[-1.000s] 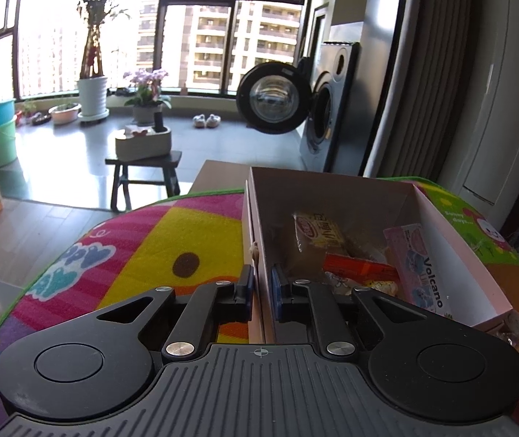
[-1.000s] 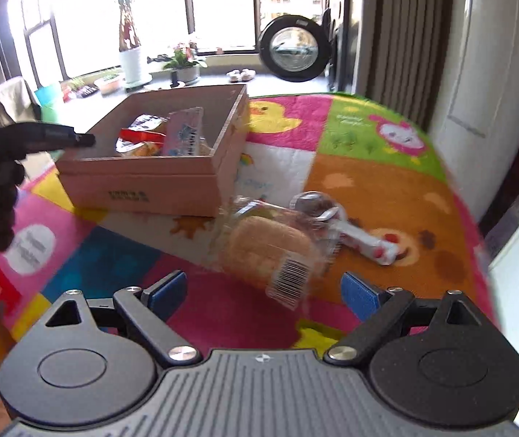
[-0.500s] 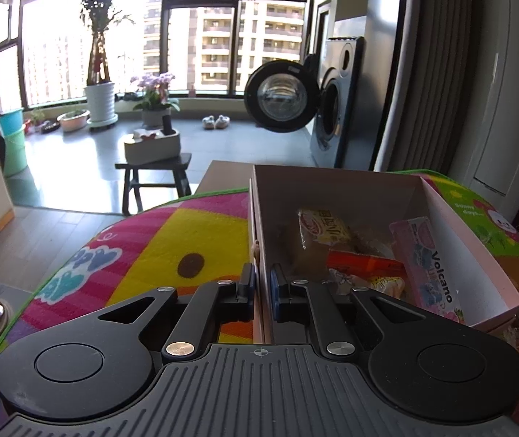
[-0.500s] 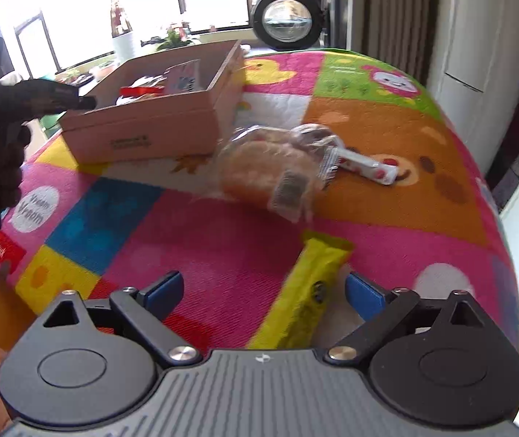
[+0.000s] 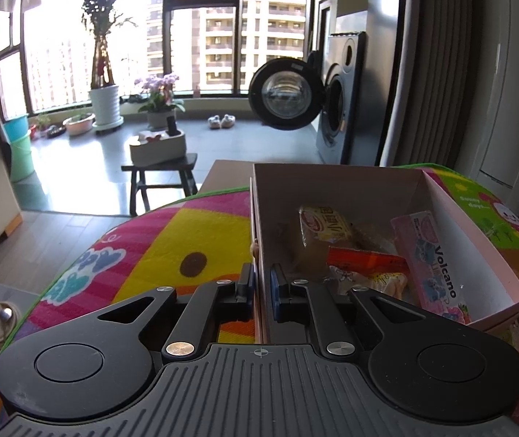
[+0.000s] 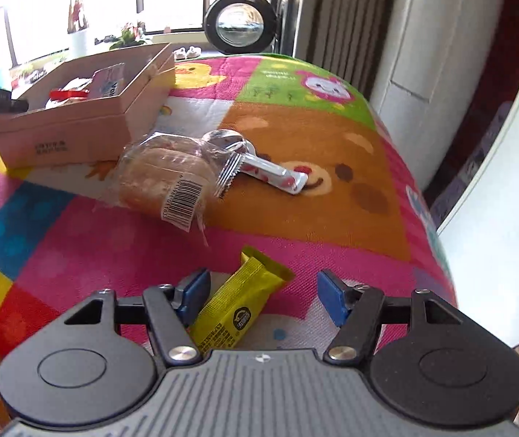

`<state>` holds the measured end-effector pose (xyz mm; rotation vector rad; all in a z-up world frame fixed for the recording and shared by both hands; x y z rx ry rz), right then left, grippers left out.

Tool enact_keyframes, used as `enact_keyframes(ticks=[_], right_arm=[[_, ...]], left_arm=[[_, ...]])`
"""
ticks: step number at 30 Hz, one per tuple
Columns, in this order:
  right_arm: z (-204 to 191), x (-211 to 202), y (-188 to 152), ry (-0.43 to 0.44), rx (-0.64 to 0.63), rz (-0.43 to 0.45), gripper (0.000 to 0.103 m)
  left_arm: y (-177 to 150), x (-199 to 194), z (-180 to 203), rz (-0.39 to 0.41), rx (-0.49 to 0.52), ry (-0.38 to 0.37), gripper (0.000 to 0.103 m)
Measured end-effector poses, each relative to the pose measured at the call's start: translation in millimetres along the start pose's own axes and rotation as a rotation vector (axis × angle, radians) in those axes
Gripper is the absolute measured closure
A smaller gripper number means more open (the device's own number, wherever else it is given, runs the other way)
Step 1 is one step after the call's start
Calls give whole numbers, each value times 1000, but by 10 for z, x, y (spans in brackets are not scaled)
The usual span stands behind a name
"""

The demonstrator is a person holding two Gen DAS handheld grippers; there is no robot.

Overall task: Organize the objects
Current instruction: 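Move the right gripper to the yellow stick snack and grasp it, then lift the yellow stick snack into the pink box and release it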

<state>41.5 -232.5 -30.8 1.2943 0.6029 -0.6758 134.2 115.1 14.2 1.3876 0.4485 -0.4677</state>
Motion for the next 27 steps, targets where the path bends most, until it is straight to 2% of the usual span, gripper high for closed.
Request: enact_keyframes(ticks=[12,14,15,16,18,20,23,27], right_arm=[[-152,-249,-82,29,-49,-10,40],[-215,-296,-108,62,-44,-22,52],[-273,-303,-132,84,-50,-34,54],[-330,-305,-156,94,-65,-39,61],[-393,-314,-164,77,-94,-23,64],[-415,-311,-144,75,-101,-21,73],[-392,-300,-122,32,-120,-19,80],[-292,-331,-66,34,-94,-28,82]], left_arm=[[8,-27,-31,4,-16,-19,92],[9,-26,-23,6,-17,-17,92],[9,-26,-24,7,-19,-16,92],[6,-25,-26,6,-19,-17,92],[2,-27,-33,5,-20,-23,92],[-2,-29,-42,2,-24,-29,92],[-5,-32,-40,3,-24,-31,92],[-9,-33,-49,5,-29,-37,92]])
Point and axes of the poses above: each gripper's, at about its wrist camera, not at the fingertips, and x roughly the way its jaws point, z to its right, y to its top, the point moved 7 cm from there along x, roughly the way its jaws point, and after that the axes turned 10 degrees about -y, right-handed, at the moved point
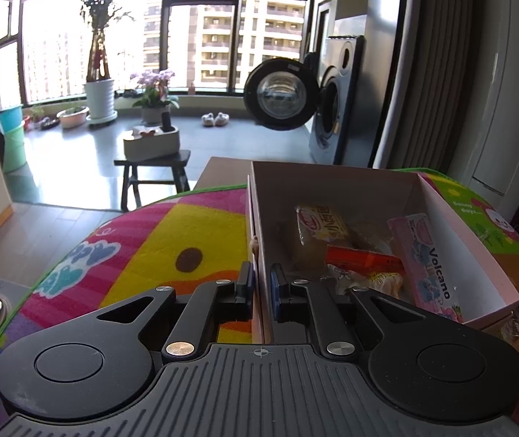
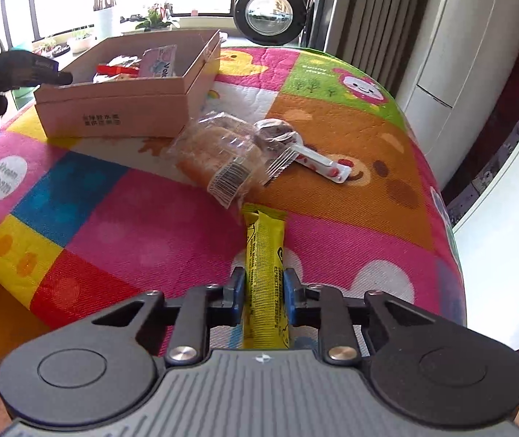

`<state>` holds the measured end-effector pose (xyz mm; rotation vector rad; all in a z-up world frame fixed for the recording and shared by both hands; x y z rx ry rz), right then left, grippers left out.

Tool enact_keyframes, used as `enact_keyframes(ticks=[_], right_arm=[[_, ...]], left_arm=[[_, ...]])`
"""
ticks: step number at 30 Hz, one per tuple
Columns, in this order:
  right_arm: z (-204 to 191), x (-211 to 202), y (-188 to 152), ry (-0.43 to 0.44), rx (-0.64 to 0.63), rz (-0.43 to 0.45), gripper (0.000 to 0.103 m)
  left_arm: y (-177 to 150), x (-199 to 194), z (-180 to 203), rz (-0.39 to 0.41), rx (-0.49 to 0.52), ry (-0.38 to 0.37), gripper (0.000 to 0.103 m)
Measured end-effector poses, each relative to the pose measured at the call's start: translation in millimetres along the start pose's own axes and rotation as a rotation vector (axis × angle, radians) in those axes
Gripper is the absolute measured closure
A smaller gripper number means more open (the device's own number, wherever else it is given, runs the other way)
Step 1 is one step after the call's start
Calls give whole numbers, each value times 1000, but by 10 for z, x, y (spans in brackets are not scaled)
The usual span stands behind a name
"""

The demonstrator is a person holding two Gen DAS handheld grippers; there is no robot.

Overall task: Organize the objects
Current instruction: 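Lift the yellow stick snack into the pink box and release it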

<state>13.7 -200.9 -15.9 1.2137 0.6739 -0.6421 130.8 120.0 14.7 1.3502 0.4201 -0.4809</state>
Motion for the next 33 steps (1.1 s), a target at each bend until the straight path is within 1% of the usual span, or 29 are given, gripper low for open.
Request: enact_keyframes(ticks=[3,5,8,11,13,15,17,19,21,24,27,30,31,32,33], right_arm=[[95,-90,120,29,48,19,82],[152,-212,279,43,60,62,82],[234,-468,716,67,77,178,82],[197,-696,1267,137,91,300,82],[107,-749,1568,191,90,361,82],[-37,-679,1860,223,91,400,82],[-189,-483,2046,257,101,389,82],[-359,-177,2163,281,108,343,82],[-511,182,2203,275,113,283,82],[-667,554,2185,277,126,224,82],[-788,731,2143,273,121,200,82],[-877,790,2125,261,89,205,82],[-878,791,2123,255,86,209,79],[-861,774,2135,255,88,210,73],[-818,744,2133,259,95,218,70]], left_arm=[[0,1,-5,0,-3,-7,92],[-2,-5,-12,-1,-5,-15,92],[-2,-3,-19,-1,-9,-22,92],[0,1,-21,-3,-6,-21,92],[2,-1,-23,-5,-7,-23,91],[1,3,-24,-6,-7,-25,91],[1,3,-24,-6,-7,-25,91],[2,3,-24,-6,-7,-25,91],[-1,-2,-21,-7,-5,-30,91],[-7,-6,-12,-6,-1,-30,90],[-9,-7,-9,-5,-5,-32,90],[-16,-9,-1,-4,-7,-35,90],[-15,-11,-4,-4,-8,-36,90],[-16,-14,-6,-4,-9,-38,90],[-17,-15,-4,-4,-9,-40,90]])
Point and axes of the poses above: each gripper's, at about its wrist camera, not at the fingertips, and x roughly the way its jaws point, z to its right, y to its top, the point moved 7 cm from there along x, roughly the way its jaws point, and after that the axes turned 10 degrees about -y, right-handed, at the moved point
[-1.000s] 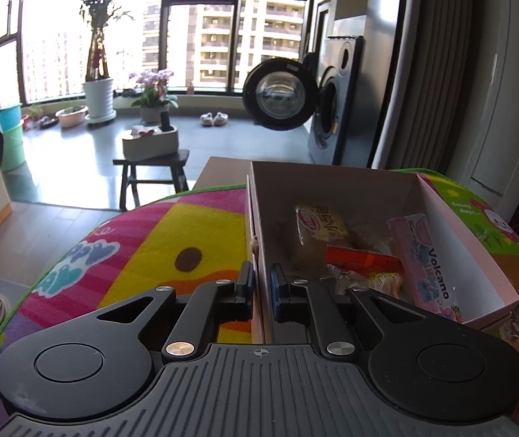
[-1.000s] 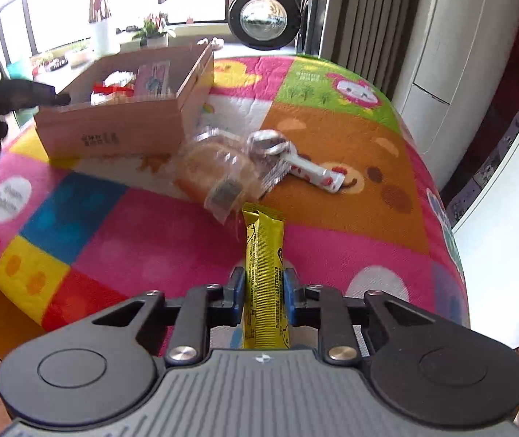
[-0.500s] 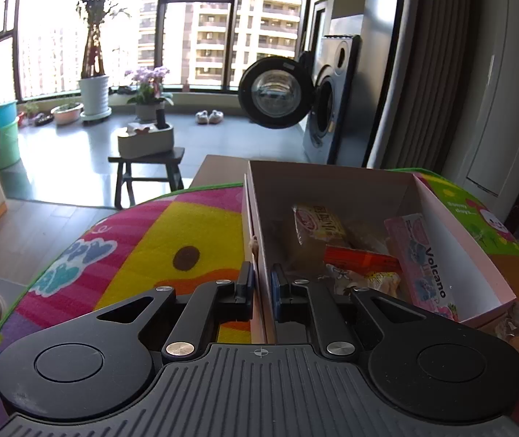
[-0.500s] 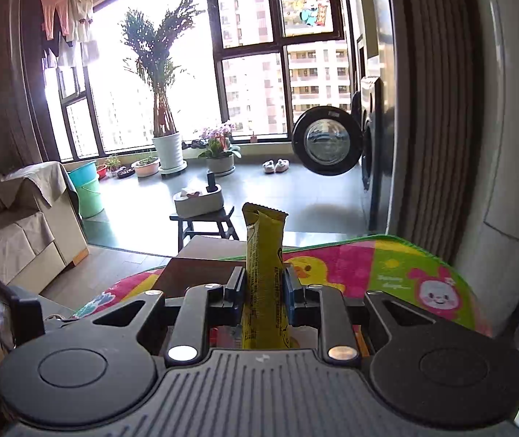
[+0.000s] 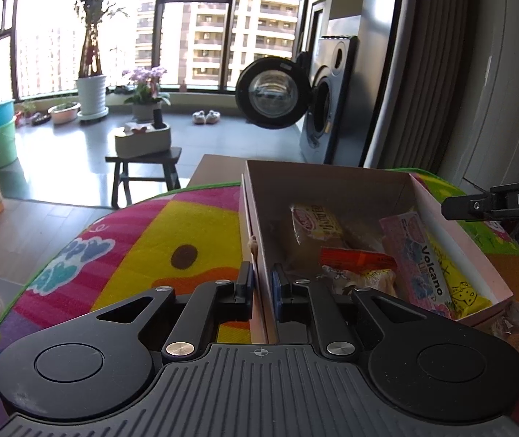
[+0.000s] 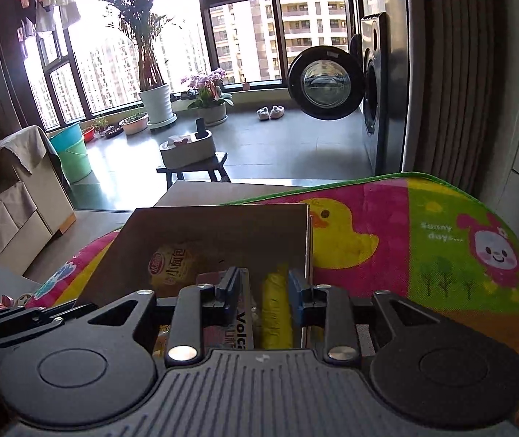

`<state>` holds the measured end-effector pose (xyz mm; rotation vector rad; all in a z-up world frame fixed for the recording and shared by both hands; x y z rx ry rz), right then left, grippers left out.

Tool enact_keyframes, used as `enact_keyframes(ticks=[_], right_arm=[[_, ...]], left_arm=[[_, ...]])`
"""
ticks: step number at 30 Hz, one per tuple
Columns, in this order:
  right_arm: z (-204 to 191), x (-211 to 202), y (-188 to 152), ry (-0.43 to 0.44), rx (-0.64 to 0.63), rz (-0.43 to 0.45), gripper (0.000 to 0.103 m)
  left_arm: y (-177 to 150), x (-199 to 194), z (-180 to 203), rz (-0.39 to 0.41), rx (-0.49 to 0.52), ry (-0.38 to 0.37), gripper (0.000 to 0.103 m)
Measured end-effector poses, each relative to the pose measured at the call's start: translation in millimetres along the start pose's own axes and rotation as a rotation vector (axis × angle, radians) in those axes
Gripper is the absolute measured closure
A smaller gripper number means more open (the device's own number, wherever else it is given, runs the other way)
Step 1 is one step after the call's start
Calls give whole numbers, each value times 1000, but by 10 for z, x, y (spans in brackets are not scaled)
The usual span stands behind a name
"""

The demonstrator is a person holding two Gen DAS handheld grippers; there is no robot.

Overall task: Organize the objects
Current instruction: 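Lift the yellow stick snack into the pink box and release it, then grasp the brown swirl lollipop by its stick with the right gripper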

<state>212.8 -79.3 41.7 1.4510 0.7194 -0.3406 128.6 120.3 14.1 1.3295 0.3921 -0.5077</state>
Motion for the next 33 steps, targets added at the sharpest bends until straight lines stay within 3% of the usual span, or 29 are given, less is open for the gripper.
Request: enact_keyframes(ticks=[2,7,12,16,20,26,33], right_arm=[[78,-106,26,-3,2,24,64],[453,-243,-87,-89,12,31,64],[1076,-250,-511,-227,76,-58,64],[1195,-400,-893,-264,44,-100,64],[1076,-609,-1145,-253,-5,-116,60],[811,-865,-1354,-168,-33,-150,58],[431,-1101,-1390,-27,-113,-122,39]], left_arm=[[-2,-2,1,1,0,1,90],[-9,-5,2,3,-4,-2,90],[-9,-7,-1,4,-4,-2,90],[-5,-13,0,4,-5,-1,90],[-5,-13,0,3,-5,-1,90],[-6,-14,0,1,3,6,90],[-1,-14,2,-1,3,7,90]])
Point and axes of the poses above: each gripper's, at about its wrist camera, not at the fingertips, and x roughly the way its jaws point, z to its right, y to its top, the point moved 7 cm from there along x, roughly the way its jaws point, and after that the axes turned 10 degrees about -y, right-handed, at the moved point
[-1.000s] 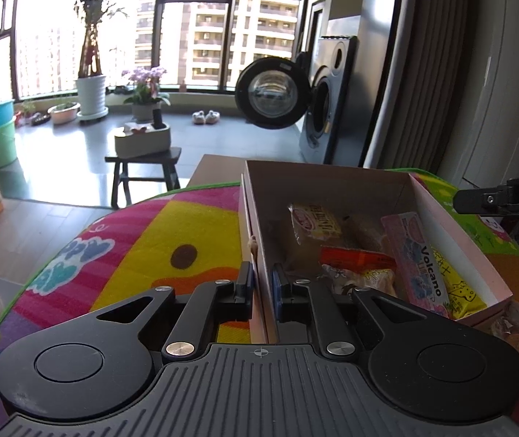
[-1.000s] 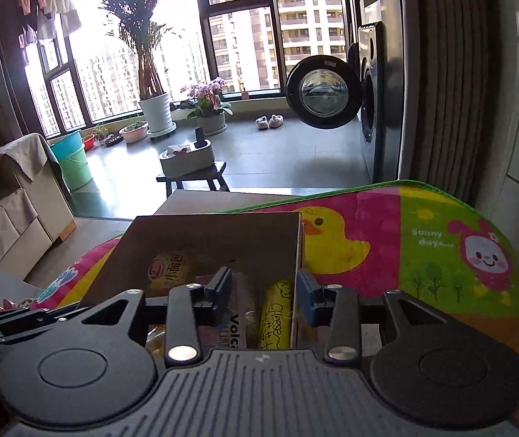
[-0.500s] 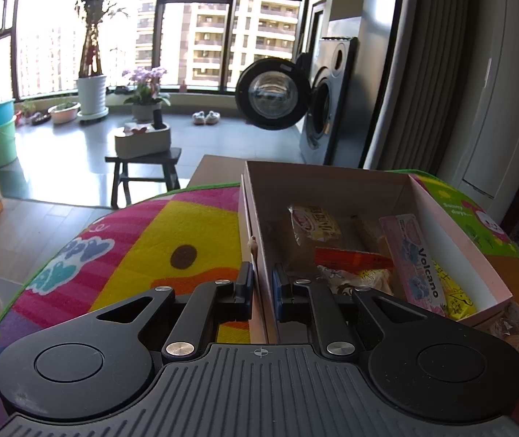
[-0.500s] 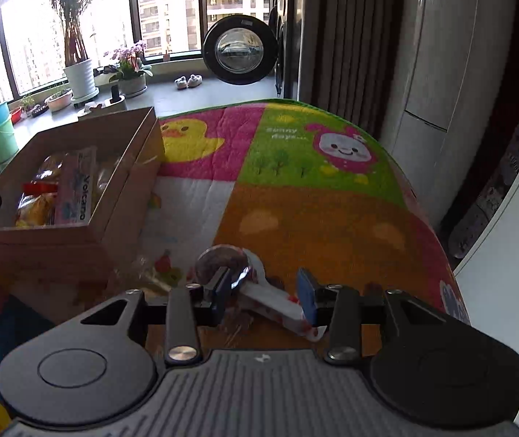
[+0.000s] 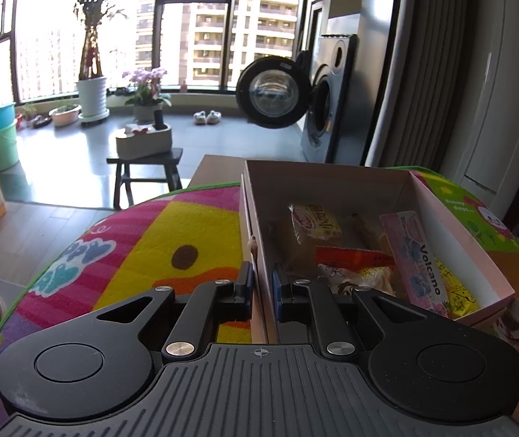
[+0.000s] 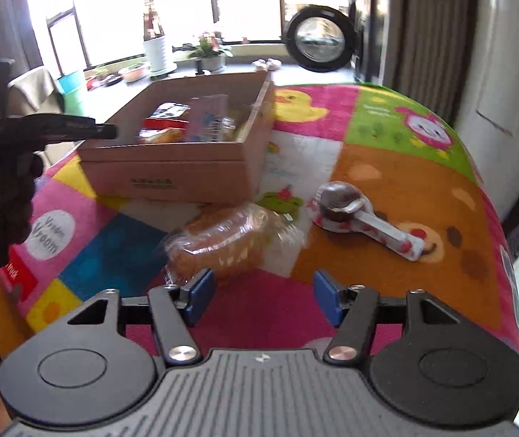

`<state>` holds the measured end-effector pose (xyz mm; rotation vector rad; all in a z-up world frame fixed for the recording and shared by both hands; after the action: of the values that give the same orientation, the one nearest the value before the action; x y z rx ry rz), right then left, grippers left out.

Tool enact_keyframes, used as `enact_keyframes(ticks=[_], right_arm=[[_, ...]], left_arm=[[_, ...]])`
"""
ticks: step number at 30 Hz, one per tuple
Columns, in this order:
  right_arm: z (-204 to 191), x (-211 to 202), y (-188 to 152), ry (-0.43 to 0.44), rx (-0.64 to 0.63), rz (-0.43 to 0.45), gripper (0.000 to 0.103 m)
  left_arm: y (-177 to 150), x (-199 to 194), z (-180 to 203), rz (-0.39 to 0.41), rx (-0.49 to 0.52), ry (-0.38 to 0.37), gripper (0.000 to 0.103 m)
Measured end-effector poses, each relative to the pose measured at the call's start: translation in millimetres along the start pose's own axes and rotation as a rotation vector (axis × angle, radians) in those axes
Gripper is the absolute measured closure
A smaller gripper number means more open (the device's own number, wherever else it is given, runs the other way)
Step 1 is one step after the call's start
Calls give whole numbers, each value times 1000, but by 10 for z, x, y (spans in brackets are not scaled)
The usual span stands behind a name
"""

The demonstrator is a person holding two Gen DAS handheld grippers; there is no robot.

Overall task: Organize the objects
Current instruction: 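Grasp the brown swirl lollipop by its stick with the right gripper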

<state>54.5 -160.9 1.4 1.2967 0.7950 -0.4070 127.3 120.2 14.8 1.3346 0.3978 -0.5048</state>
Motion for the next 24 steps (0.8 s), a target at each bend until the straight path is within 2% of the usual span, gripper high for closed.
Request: enact_keyframes(ticks=[2,5,10,12,13,14,16,19,21,24], right_arm=[[-28,-26,64,-10,-27,34,32],[76,21,185,-53,-24,66,29],[648,356,472,-151,125,84,29],[914,526,532,-231,190,65,35],[1051,623,539,-273,215,47,48],[1140,694,540,-297,229,28,56],[1293,817,480,-341,251,-13,59],[1244,816,320,-313,242,-53,59],[1097,737,197,-303,192,-62,58],[822,557,27,-206,146,-84,57]], left_arm=[[-1,4,1,0,0,0,90],[0,2,0,0,1,-1,90],[0,2,1,0,1,0,90],[0,2,-1,-1,1,-1,90],[0,2,-1,-2,1,-1,90],[-2,4,2,-2,2,-1,90],[-2,4,2,-2,2,-1,90],[-11,3,-3,-2,1,-4,90],[-12,0,-7,-2,2,-2,90],[-15,-2,-8,-1,2,-4,90]])
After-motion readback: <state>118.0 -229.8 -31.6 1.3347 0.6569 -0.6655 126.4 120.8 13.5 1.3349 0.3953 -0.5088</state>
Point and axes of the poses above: each gripper's, at about its wrist camera, not at the fingertips, and x roughly the way its jaws point, z to its right, y to its top, the point moved 7 cm from there along x, roughly the way its jaws point, and after that the axes turned 10 degrees about -y, right-handed, at the moved point
